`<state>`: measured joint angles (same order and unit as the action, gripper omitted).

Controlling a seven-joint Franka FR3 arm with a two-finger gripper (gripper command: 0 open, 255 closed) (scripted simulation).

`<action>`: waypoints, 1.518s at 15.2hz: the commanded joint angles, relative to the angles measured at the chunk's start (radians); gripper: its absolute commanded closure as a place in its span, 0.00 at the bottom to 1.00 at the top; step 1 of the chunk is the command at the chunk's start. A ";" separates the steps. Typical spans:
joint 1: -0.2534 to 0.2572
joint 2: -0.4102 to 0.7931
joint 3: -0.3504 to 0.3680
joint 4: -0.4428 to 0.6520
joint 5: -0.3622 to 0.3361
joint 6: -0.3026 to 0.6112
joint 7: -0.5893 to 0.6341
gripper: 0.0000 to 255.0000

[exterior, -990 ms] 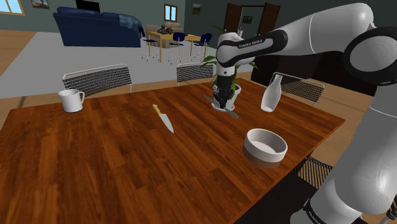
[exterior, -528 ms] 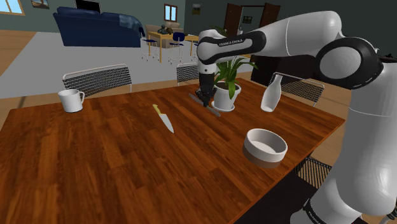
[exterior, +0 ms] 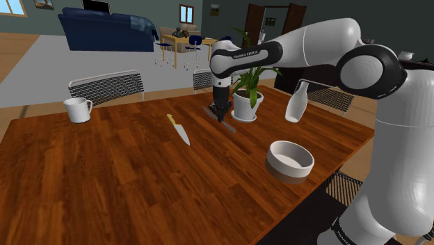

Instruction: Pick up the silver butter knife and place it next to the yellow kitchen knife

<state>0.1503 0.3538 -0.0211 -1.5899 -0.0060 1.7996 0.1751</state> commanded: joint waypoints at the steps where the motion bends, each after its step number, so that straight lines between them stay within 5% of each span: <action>1: 0.000 0.007 0.000 -0.015 0.000 0.023 -0.001 1.00; 10: -0.001 0.044 0.000 -0.084 0.001 0.129 0.000 1.00; 17: -0.001 0.044 0.000 -0.084 0.001 0.129 0.000 1.00; 18: -0.001 0.044 0.000 -0.084 0.001 0.129 0.000 0.00; 23: -0.001 0.044 0.000 -0.084 0.001 0.129 0.000 0.00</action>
<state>0.1496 0.3979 -0.0210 -1.6739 -0.0055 1.9282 0.1752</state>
